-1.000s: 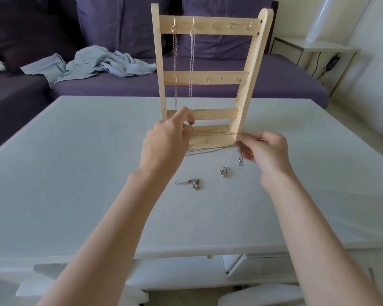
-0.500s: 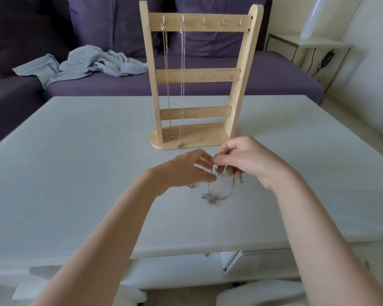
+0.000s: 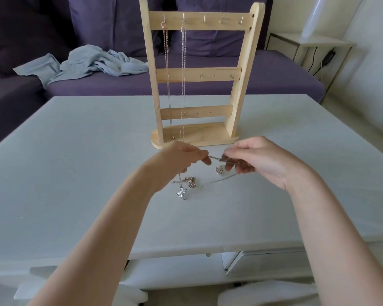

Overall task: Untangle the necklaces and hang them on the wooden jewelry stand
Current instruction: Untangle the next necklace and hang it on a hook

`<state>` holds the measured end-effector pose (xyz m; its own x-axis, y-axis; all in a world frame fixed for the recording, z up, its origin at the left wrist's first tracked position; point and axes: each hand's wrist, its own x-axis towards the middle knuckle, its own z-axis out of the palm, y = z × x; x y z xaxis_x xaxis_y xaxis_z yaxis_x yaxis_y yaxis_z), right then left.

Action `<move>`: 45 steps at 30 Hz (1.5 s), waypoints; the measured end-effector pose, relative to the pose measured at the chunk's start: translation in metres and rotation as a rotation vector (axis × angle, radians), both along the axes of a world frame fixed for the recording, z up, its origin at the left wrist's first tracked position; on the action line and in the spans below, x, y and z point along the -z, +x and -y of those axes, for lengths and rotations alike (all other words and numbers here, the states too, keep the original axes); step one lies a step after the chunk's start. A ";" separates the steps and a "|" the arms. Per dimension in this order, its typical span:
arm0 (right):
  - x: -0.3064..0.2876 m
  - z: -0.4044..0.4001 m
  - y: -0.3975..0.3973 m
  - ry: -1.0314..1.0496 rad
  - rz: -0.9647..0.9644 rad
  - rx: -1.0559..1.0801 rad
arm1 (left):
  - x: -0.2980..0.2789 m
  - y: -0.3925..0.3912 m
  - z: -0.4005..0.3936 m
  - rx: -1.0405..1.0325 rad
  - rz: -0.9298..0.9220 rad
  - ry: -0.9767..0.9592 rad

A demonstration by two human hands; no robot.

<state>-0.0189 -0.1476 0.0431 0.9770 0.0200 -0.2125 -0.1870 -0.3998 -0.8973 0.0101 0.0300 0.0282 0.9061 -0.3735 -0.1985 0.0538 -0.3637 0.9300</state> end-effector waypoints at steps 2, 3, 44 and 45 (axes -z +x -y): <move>0.001 0.001 0.000 0.058 0.053 0.049 | 0.001 0.002 -0.003 -0.026 -0.034 -0.057; 0.001 0.001 0.000 0.094 0.093 0.091 | 0.001 0.002 -0.004 -0.019 -0.065 -0.082; -0.009 -0.014 0.000 0.566 0.336 0.044 | -0.010 -0.008 0.002 0.018 0.075 -0.287; -0.009 -0.014 0.000 0.584 0.327 0.040 | -0.010 -0.008 0.003 0.015 0.079 -0.285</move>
<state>-0.0185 -0.1341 0.0519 0.9917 0.0042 0.1288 0.1262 0.1704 -0.9773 0.0023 0.0273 0.0380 0.9086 -0.4175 -0.0132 -0.0259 -0.0878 0.9958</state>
